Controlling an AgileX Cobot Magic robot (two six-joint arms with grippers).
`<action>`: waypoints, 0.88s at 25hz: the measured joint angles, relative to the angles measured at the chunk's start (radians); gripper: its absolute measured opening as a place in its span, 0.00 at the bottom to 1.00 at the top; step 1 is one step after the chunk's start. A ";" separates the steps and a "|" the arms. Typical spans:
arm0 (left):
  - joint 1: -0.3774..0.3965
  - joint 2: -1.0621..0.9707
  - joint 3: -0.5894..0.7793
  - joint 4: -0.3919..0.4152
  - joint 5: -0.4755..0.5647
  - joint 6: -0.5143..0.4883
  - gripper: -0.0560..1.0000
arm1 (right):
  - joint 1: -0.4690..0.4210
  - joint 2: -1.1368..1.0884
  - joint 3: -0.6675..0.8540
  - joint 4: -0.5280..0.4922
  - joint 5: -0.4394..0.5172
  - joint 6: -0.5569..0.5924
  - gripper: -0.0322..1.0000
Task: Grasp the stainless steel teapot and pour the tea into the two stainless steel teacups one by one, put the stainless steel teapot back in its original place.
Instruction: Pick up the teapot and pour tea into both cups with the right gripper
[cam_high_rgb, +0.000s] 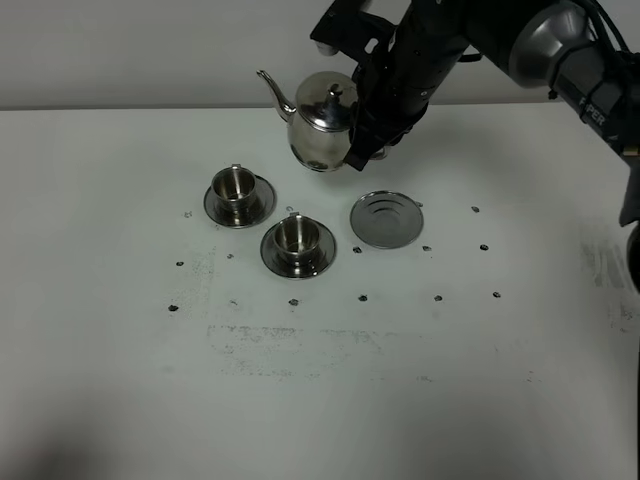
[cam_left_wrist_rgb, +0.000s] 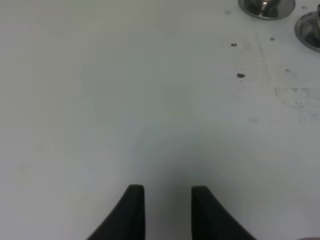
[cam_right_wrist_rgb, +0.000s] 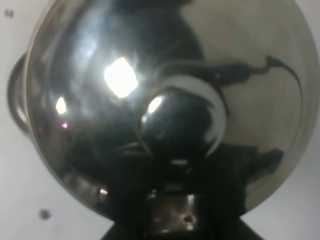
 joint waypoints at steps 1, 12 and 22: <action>0.000 0.000 0.000 0.000 0.000 0.000 0.32 | 0.000 0.023 -0.036 0.000 0.017 -0.022 0.20; 0.000 0.000 0.000 0.000 0.000 0.000 0.32 | 0.021 0.153 -0.190 -0.047 0.008 -0.209 0.20; 0.000 0.000 0.000 0.000 0.000 0.000 0.32 | 0.032 0.199 -0.191 -0.192 -0.094 -0.297 0.20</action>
